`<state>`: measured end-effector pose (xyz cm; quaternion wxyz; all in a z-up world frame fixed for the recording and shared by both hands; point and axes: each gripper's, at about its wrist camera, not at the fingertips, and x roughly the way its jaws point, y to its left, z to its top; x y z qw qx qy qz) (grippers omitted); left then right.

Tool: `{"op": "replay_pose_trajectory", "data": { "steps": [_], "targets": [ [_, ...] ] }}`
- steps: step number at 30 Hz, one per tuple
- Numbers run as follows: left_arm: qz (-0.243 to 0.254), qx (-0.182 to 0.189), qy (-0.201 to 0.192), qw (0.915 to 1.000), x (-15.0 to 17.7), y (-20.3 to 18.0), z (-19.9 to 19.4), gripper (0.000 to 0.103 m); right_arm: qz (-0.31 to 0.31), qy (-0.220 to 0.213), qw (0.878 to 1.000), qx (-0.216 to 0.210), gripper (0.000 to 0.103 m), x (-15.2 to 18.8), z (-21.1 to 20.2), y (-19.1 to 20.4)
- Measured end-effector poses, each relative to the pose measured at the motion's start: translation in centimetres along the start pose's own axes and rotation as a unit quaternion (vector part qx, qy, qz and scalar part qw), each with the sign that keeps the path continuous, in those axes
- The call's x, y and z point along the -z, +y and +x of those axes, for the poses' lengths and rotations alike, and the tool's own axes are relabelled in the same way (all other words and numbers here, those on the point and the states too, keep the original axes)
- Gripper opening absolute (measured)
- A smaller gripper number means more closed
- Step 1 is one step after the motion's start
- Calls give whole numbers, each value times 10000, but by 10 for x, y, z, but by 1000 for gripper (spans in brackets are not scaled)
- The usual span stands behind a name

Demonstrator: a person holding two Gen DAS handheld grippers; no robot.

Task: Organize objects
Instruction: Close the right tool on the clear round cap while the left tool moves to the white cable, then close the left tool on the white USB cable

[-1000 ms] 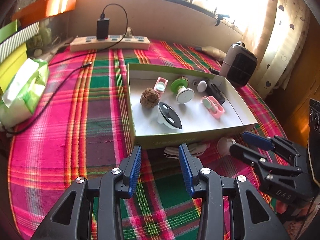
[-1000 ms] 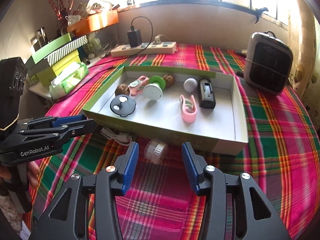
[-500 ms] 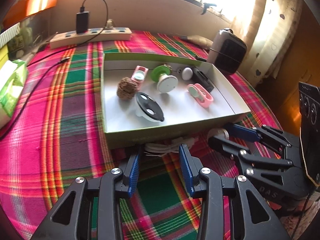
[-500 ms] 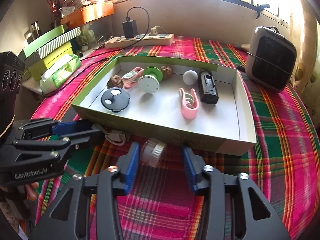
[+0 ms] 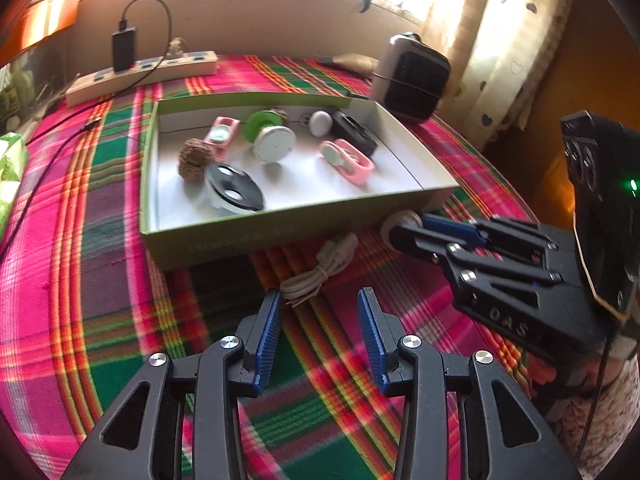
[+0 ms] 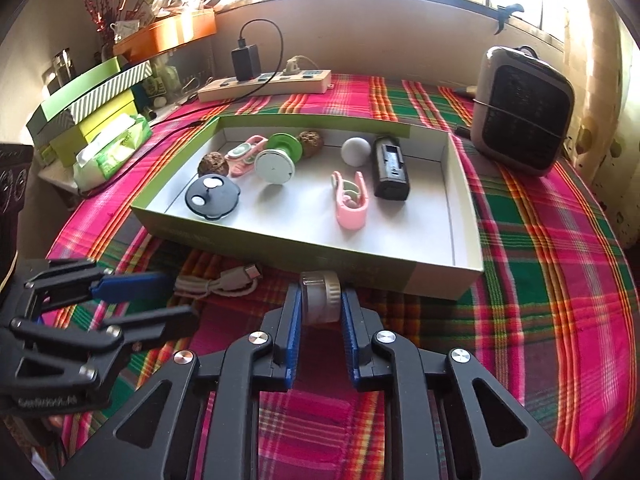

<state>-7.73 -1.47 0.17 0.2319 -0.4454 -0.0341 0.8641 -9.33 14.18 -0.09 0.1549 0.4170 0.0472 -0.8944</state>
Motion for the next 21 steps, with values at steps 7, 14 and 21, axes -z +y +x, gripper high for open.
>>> {"op": "replay_pose_trajectory", "data": {
  "steps": [7,14,21],
  "targets": [
    [312,134,122,9993,5,-16,1,36,116,-17,9999,59,20,6,-7,-12],
    [216,-93,18,9997,-5,-14,-1,36,151,-46,9998,85,20,11,-13,-17],
    [448,-270,92,9986,-15,-26,14,36,219,-51,9997,77,20,15,-14,-24]
  ]
}}
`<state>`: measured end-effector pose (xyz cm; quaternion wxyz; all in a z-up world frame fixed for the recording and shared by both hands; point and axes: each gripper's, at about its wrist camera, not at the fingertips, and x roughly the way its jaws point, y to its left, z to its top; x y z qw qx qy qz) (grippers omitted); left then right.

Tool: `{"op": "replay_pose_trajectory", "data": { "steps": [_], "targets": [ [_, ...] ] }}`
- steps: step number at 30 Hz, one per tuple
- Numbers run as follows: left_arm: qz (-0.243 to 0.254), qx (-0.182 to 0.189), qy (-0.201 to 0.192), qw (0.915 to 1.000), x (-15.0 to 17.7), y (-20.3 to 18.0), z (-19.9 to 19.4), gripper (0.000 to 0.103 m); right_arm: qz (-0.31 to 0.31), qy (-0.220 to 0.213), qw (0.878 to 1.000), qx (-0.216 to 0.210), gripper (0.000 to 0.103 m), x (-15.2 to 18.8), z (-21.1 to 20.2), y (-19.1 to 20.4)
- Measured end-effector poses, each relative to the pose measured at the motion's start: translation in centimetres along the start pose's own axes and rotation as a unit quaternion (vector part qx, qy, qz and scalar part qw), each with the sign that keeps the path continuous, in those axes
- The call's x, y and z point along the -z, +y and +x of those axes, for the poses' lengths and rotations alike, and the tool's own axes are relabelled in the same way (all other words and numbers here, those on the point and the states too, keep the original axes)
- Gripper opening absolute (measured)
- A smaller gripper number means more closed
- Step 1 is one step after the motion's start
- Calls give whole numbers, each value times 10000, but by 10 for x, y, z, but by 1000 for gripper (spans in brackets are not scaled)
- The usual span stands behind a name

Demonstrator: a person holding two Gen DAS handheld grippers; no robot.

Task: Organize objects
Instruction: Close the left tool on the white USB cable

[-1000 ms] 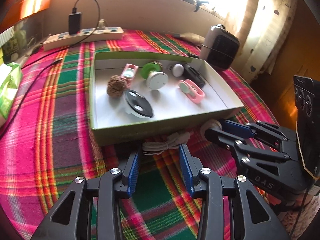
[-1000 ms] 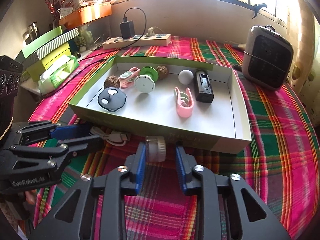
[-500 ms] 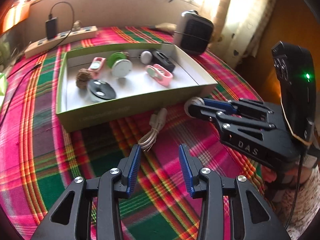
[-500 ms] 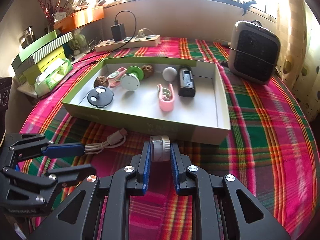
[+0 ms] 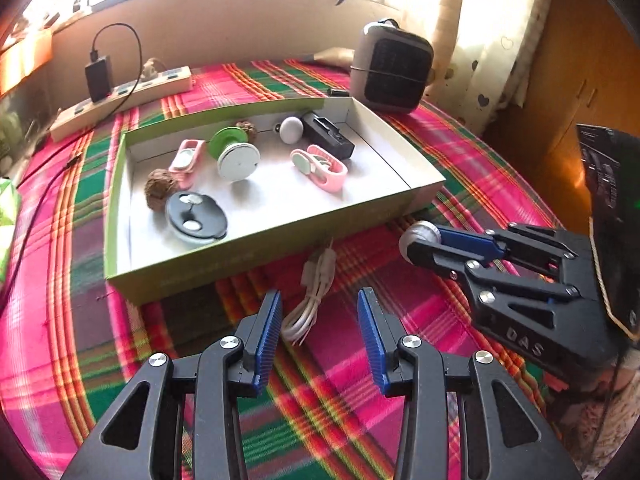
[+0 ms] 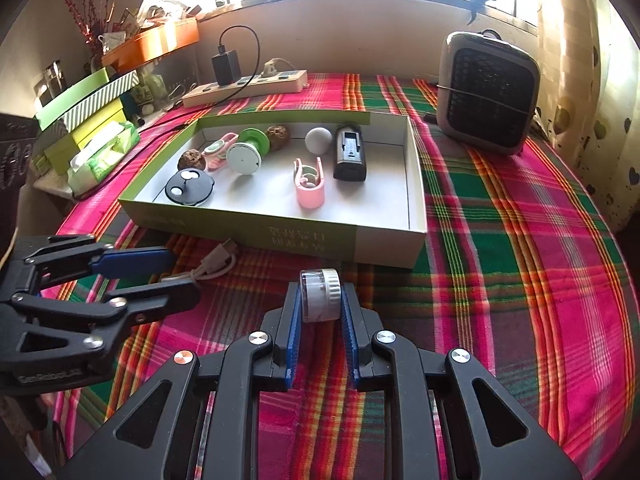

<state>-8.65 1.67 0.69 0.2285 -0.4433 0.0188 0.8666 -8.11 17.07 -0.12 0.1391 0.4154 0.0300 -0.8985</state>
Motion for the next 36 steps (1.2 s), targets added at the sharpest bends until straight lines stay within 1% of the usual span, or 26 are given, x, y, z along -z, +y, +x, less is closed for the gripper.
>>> {"op": "replay_pose_trajectory", "data": {
  "steps": [2,6,11,19,22,36],
  "targets": [
    [43,-114,39,9999,-3,-3,6,36,-11,-6,10000,17,20,1,-1,-1],
    [155,-229,105,9996,-6,-9,12,36,32,-28,10000,-5,20,1,-2,-5],
    [115,-312,51,9994,-9,-9,13,36,26,-59,10000,-57,20,1,-2,-6],
    [192,-647,-31,9977,-9,-13,15,25,87,-52,9998,-182,20,1,-1,-9],
    [191,-662,-33,9976,-9,-13,16,18,90,-63,9997,-213,20,1,-1,-10],
    [62,-698,-83,9975,-8,-15,15,16,106,-90,9996,-253,20,2,-3,-11]
  ]
}}
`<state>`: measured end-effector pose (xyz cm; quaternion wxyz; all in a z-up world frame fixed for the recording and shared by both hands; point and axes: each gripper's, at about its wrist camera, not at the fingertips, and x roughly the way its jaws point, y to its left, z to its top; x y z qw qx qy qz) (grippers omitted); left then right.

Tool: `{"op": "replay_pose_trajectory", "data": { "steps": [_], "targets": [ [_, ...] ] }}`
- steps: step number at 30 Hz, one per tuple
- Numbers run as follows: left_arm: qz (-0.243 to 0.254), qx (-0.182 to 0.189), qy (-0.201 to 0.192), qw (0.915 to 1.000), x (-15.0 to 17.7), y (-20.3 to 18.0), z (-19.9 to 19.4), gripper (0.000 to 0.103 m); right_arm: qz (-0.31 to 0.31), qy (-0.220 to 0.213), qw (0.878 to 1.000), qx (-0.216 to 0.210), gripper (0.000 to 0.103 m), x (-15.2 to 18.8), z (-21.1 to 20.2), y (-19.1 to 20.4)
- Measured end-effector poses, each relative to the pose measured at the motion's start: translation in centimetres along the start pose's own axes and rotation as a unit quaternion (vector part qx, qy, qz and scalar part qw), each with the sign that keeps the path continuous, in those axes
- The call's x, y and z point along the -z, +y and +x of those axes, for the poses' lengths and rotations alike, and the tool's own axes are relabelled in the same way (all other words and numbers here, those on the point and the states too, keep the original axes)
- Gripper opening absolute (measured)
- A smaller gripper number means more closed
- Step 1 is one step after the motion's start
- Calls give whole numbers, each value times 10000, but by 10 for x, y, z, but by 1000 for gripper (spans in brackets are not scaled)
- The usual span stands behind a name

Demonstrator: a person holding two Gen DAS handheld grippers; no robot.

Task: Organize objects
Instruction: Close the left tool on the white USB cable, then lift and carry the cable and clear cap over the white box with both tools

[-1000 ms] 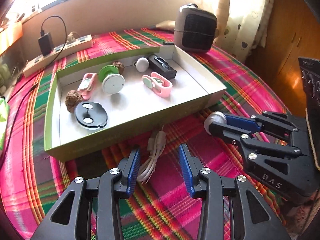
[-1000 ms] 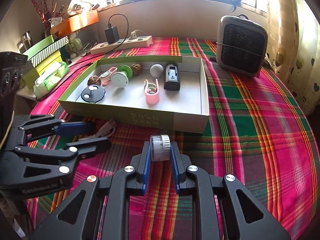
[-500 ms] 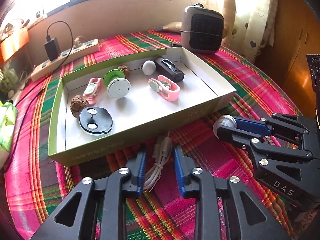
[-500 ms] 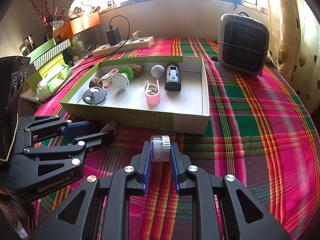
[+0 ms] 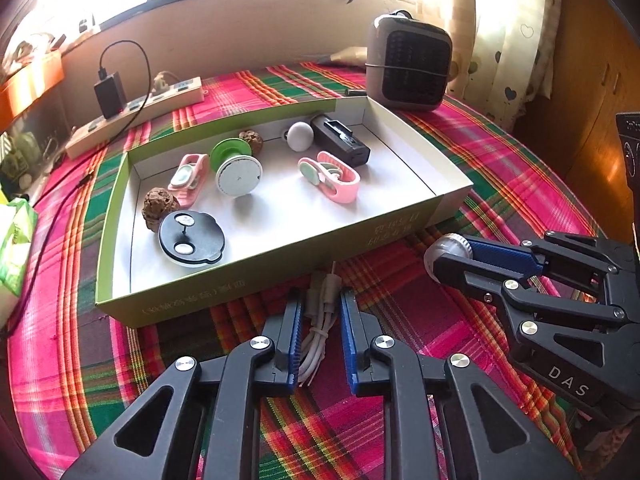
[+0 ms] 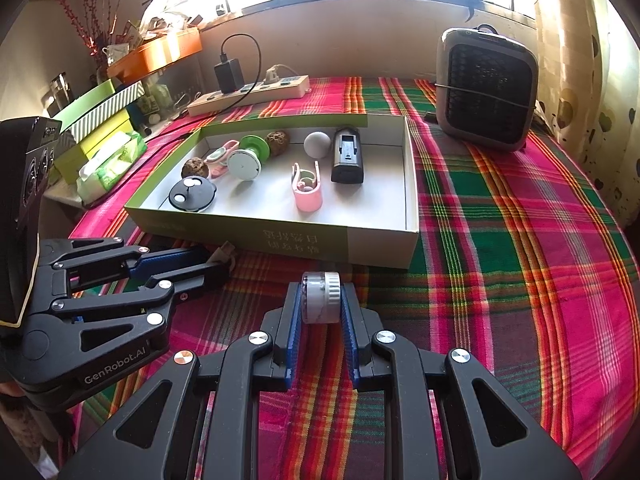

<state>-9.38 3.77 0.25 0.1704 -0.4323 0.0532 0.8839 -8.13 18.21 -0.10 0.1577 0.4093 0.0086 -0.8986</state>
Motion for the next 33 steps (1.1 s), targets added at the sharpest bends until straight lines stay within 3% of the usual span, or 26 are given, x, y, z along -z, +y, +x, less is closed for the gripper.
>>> {"op": "replay_pose_trajectory", "data": {
  "steps": [15,33],
  "targets": [
    [-127,54,-19,9999,3,0,-3,16,-58,-19,10000,15,20,0,-2,3],
    [-238,162,-329,9990,-4,0,-28,15,-133,-168,9998,15,20,-9,-13,7]
  ]
}}
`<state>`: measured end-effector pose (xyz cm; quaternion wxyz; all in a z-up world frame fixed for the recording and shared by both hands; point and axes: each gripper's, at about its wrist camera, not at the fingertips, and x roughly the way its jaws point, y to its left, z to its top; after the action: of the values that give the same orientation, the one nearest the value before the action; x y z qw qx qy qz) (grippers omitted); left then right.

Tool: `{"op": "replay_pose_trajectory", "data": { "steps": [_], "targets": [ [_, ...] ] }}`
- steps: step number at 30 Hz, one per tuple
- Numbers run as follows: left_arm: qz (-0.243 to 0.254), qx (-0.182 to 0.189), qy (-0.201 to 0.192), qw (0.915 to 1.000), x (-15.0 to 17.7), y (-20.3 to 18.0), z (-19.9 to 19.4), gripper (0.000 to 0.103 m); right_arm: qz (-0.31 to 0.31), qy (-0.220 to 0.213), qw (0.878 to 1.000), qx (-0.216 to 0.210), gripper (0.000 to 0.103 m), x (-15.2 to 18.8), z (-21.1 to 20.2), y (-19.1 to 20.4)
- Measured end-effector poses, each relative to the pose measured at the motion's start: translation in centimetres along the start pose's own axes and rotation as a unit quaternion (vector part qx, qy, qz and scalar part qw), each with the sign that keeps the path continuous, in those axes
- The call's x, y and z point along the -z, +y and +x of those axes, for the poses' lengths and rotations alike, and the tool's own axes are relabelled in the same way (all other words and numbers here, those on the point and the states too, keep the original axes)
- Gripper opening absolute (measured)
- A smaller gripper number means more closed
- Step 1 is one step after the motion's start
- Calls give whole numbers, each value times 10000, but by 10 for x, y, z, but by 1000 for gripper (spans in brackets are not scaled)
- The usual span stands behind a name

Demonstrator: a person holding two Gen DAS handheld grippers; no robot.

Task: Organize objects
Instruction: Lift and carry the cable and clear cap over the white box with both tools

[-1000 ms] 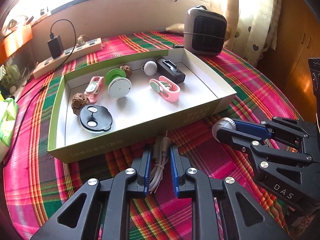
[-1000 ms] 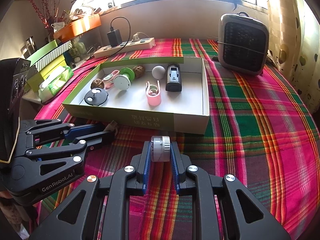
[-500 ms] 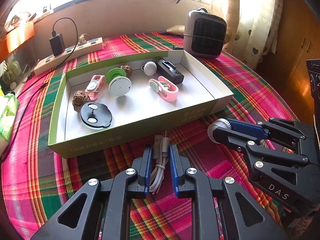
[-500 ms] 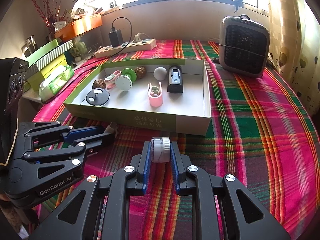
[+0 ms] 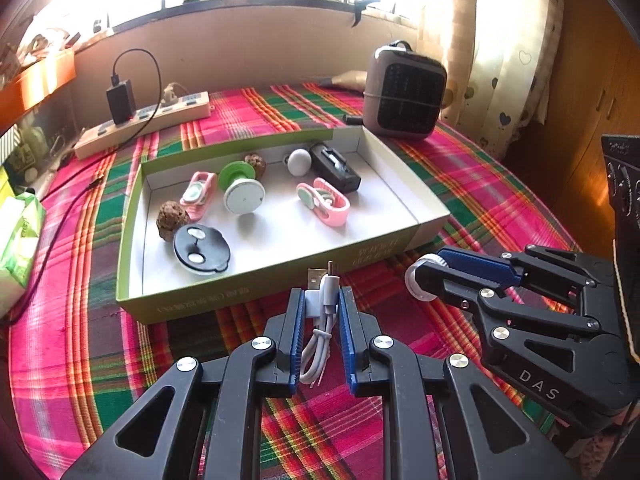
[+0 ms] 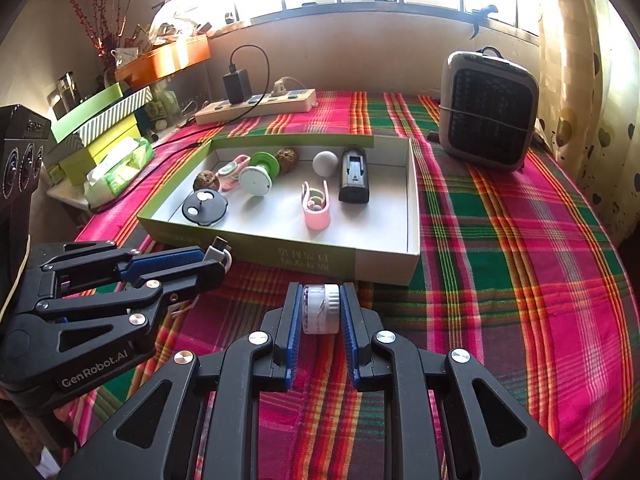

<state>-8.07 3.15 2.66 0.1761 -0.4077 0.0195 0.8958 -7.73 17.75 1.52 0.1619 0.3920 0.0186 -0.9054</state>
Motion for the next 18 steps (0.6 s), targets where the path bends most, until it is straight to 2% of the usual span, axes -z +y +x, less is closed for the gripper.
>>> {"op": "replay_pose_trajectory", "data": {
  "steps": [18],
  "targets": [
    [-107,-72,-200,9997,-20,12,-8,15,-153,-142,9998,5,20,-20,-5,5]
  ]
}}
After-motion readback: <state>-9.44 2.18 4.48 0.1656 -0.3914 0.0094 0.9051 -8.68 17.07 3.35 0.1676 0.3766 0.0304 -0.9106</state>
